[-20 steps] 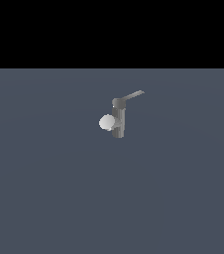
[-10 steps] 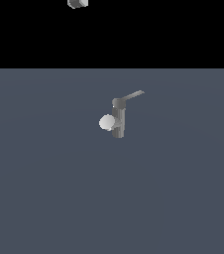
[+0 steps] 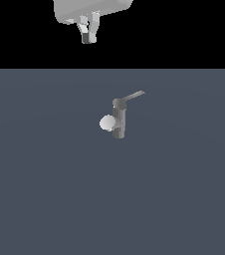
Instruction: Turn on the faucet by rotating a designated handle.
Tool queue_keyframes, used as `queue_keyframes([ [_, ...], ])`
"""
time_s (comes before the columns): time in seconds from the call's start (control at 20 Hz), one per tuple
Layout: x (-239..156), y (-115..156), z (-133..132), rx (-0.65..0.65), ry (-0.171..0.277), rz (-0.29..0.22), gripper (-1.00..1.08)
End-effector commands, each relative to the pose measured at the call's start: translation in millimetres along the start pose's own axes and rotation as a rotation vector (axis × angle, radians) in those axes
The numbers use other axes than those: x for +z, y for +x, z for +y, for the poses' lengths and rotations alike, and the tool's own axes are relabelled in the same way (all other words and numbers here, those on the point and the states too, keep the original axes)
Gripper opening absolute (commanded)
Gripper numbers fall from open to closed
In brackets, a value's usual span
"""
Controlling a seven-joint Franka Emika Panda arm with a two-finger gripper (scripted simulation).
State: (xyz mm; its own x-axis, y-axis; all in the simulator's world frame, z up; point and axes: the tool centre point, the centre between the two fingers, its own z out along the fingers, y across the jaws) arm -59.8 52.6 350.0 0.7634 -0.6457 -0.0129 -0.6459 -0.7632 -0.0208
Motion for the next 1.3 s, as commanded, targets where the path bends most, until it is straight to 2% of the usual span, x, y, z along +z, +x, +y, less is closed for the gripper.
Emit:
queue_keyframes([
  [0.0,11.1,14.7,-7.8,0.064,0.000,0.001,-1.00],
  [0.7,76.1,112.3,-30.8,0.443,-0.006,0.011,-1.00],
  [1.25,132.7,204.6,-17.0,0.791,-0.012,0.021,-1.00],
])
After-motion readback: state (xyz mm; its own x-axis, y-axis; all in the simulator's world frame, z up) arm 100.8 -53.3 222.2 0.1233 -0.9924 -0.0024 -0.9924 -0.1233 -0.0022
